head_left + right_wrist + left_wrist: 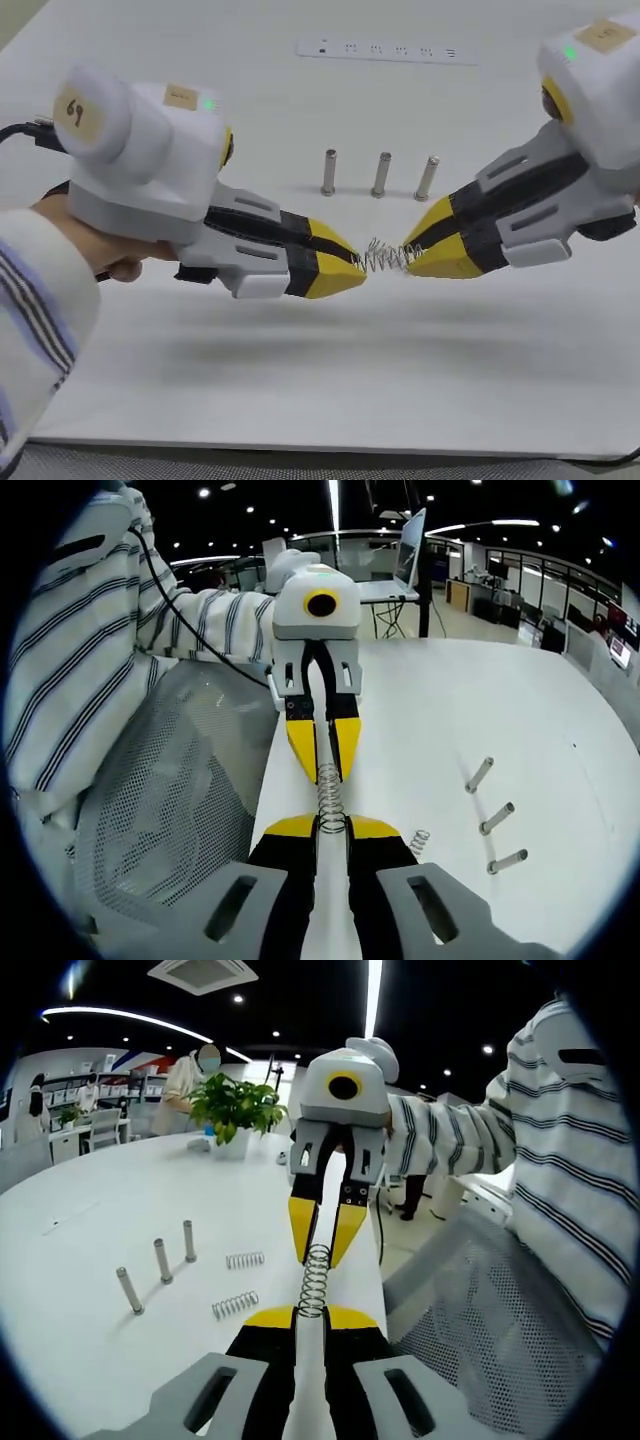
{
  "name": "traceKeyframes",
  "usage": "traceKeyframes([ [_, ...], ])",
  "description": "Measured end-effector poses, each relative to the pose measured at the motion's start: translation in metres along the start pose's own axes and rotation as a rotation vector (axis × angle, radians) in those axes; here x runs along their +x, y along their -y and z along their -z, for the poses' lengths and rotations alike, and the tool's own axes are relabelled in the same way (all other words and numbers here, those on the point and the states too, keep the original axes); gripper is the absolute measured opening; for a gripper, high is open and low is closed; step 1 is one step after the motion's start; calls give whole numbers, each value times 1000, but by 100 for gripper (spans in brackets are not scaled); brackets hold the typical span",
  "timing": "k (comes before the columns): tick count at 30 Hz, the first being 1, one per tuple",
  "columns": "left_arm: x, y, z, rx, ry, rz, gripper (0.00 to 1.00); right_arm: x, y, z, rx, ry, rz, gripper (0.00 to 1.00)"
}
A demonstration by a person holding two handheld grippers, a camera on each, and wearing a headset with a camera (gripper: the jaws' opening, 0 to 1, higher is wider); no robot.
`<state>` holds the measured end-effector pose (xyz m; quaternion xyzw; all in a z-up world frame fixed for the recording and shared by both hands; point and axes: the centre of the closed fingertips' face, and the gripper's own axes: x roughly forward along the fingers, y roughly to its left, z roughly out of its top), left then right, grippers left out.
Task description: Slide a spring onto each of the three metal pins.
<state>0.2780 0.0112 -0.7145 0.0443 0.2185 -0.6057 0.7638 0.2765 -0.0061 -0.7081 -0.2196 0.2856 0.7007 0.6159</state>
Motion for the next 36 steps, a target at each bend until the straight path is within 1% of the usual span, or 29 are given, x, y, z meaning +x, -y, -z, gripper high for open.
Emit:
traceKeyframes([
  [4,3,-1,1,3,-5,-2,0,-2,2,1,-2,-18,-1,8],
  [8,6,0,2,4,-8,1,0,-4,2,0,13,-40,-4,8],
  [11,7,0,1,5,-4,3,0,-5,2,1,0,-60,-6,8],
  [14,9,0,1,4,1,6,0,-6,2,1,2,-83,-9,8],
  [17,11,1,0,2,6,9,0,-8,3,3,44,-114,-7,8],
  [18,12,2,0,1,6,12,0,-8,3,2,44,-117,-10,8],
  [23,15,3,0,5,8,17,0,-11,2,0,29,-135,-9,8],
  [29,17,5,-2,13,18,25,0,-15,5,0,8,-165,-10,8],
  [32,17,7,-3,15,27,30,0,-15,2,-1,-8,-187,-12,8],
  [36,18,8,-4,16,33,34,0,-16,-1,-5,-21,-201,-17,8],
])
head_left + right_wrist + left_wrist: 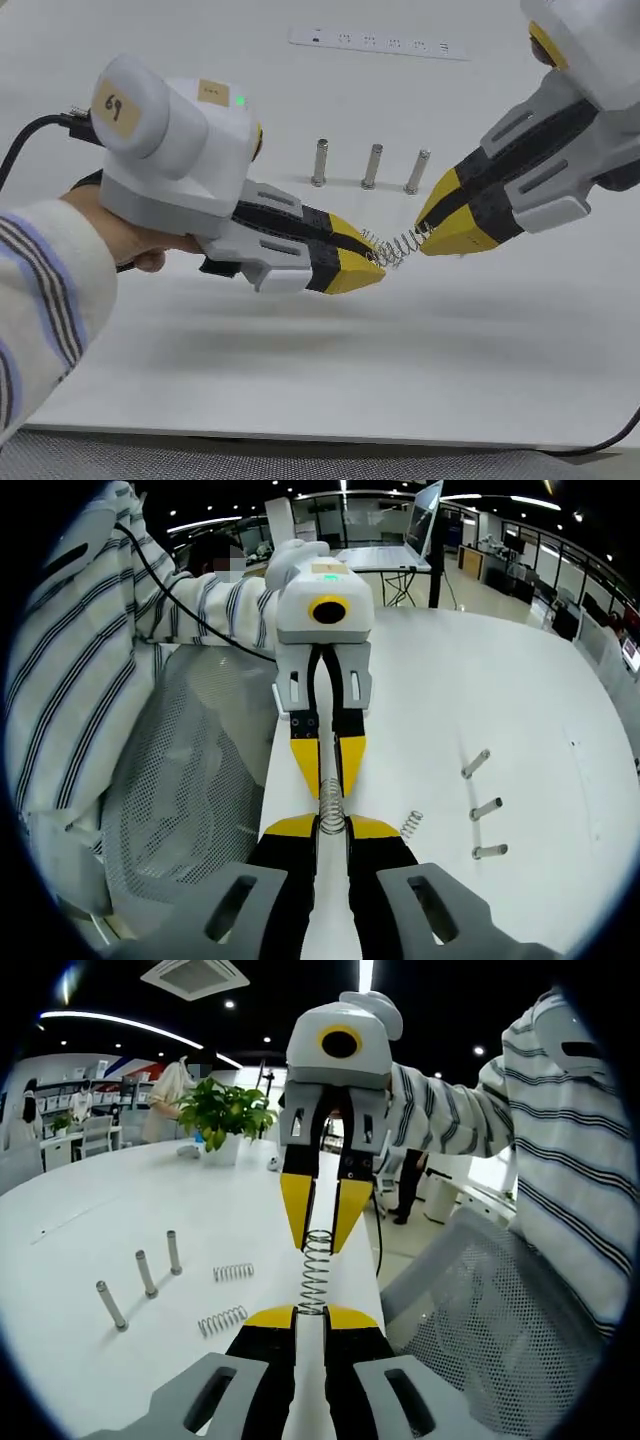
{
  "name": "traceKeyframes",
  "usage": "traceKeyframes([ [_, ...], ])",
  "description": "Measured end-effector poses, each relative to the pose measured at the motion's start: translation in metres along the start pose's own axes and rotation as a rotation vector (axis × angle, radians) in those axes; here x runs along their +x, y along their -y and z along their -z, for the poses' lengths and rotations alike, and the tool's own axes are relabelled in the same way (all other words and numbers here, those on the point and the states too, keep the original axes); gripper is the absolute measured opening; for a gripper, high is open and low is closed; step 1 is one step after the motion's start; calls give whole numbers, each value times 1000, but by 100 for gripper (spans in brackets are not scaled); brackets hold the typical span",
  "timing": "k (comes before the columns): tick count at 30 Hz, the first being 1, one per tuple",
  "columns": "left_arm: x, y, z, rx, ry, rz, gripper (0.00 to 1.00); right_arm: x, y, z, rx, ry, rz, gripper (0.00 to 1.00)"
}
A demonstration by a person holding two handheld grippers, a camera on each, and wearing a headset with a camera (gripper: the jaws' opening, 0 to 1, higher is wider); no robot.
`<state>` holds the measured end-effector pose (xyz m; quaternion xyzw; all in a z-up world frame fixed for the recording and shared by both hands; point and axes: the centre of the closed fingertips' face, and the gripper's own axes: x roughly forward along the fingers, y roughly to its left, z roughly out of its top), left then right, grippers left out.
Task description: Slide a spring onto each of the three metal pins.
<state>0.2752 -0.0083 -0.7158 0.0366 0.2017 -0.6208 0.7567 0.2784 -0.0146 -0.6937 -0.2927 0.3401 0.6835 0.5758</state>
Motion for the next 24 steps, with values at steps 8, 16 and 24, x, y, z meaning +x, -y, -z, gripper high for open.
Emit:
traceKeyframes([
  [8,0,3,-1,3,-3,2,0,0,-6,-4,-25,-28,-10,8],
  [16,3,5,1,9,-14,8,0,1,-9,-8,-54,-59,-23,8],
  [24,8,8,1,25,-7,22,0,1,-11,-10,-77,-92,-40,8],
])
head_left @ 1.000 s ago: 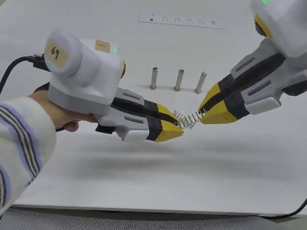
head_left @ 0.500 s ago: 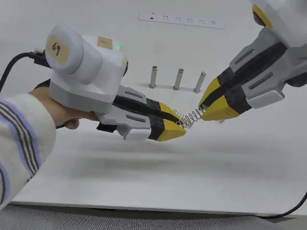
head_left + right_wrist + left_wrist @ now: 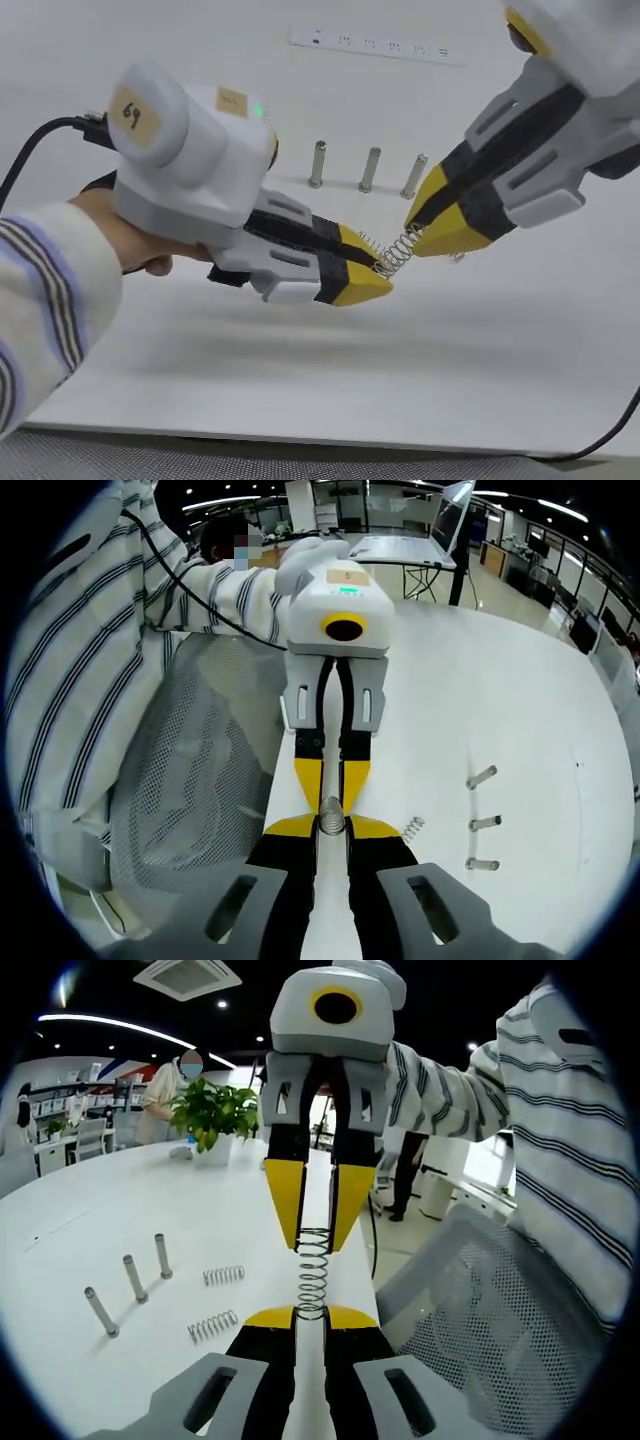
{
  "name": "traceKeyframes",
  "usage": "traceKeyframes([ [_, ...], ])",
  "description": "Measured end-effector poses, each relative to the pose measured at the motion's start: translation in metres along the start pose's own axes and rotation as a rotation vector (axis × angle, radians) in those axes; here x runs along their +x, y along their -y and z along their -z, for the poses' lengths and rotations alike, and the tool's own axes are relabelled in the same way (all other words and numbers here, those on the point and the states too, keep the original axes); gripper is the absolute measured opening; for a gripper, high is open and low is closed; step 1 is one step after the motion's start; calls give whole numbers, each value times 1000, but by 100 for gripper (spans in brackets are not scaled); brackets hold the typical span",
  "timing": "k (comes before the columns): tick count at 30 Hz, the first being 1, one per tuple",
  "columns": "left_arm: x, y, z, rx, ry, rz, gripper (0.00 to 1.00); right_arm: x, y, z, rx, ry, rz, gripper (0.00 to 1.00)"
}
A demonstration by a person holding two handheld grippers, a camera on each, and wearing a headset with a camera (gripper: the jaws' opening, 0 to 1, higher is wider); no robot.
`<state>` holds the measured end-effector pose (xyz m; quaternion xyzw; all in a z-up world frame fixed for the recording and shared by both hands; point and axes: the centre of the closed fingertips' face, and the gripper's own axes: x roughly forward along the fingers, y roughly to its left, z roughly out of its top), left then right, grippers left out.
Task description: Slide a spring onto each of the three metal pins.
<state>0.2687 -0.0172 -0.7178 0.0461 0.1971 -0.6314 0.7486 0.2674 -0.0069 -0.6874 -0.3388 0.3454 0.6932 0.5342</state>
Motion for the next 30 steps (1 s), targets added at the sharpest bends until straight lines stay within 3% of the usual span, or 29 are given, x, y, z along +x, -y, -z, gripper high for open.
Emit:
traceKeyframes([
  [7,4,-1,1,19,13,-5,0,1,1,2,-2,-36,-6,8],
  [17,11,2,1,-21,39,-7,0,3,-2,2,-29,-78,-21,8],
  [19,12,2,1,-51,35,-5,0,3,-2,3,-35,-90,-24,8],
  [30,11,-3,-1,-13,54,-22,0,1,2,4,-73,-107,-21,8],
])
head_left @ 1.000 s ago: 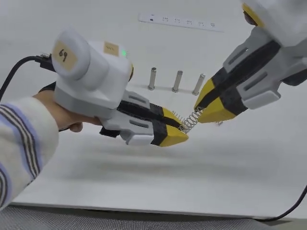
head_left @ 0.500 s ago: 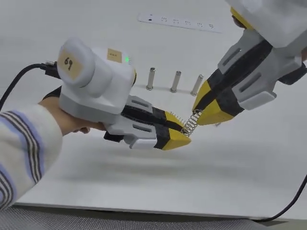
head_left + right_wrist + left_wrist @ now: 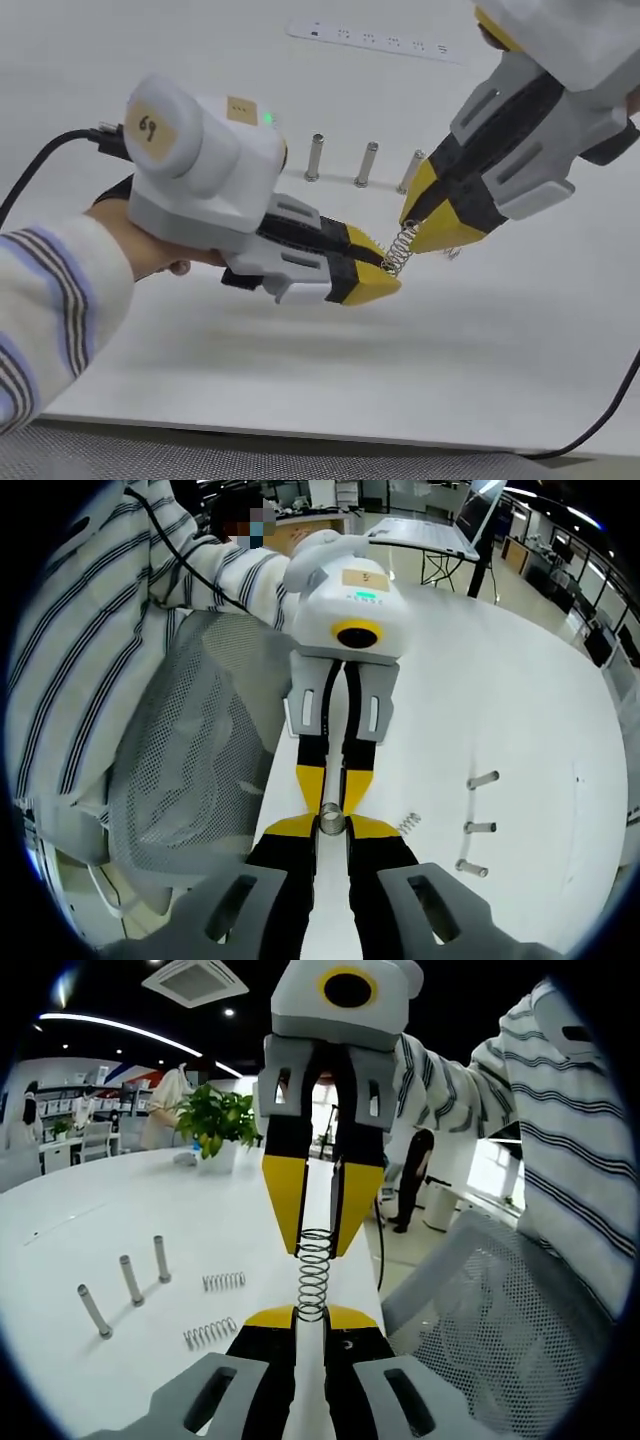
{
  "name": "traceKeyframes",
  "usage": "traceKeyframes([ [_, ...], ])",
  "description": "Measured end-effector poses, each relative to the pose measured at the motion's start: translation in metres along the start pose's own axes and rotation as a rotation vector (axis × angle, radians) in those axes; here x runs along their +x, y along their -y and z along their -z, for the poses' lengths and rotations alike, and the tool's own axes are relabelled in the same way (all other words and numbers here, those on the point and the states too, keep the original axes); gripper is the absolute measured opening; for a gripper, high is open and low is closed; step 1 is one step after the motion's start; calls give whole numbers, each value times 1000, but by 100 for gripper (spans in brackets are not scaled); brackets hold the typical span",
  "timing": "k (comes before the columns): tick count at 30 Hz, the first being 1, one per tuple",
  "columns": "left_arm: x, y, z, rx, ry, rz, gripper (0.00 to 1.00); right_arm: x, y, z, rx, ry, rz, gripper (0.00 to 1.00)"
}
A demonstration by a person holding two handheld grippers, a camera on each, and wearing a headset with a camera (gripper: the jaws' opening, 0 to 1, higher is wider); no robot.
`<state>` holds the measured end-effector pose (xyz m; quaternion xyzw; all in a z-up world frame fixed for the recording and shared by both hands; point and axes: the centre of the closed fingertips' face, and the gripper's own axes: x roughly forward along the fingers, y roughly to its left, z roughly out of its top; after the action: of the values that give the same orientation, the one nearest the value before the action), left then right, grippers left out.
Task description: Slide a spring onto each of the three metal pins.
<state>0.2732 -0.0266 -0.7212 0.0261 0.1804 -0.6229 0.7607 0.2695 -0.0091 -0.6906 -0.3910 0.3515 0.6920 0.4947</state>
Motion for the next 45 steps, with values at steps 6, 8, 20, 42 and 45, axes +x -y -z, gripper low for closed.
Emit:
traceKeyframes([
  [6,-1,-2,-5,-3,22,-8,0,-1,2,-1,-27,-12,1,8],
  [8,-3,-4,-8,7,31,-17,0,0,3,-1,-41,-18,5,8],
  [20,-5,-7,-12,6,42,-29,0,5,6,-3,-43,-30,-2,9],
  [42,-12,-14,-13,10,40,-48,0,14,12,-6,-75,-56,-11,8],
  [45,-11,-15,-15,24,40,-58,0,14,16,-7,-57,-50,-1,8],
])
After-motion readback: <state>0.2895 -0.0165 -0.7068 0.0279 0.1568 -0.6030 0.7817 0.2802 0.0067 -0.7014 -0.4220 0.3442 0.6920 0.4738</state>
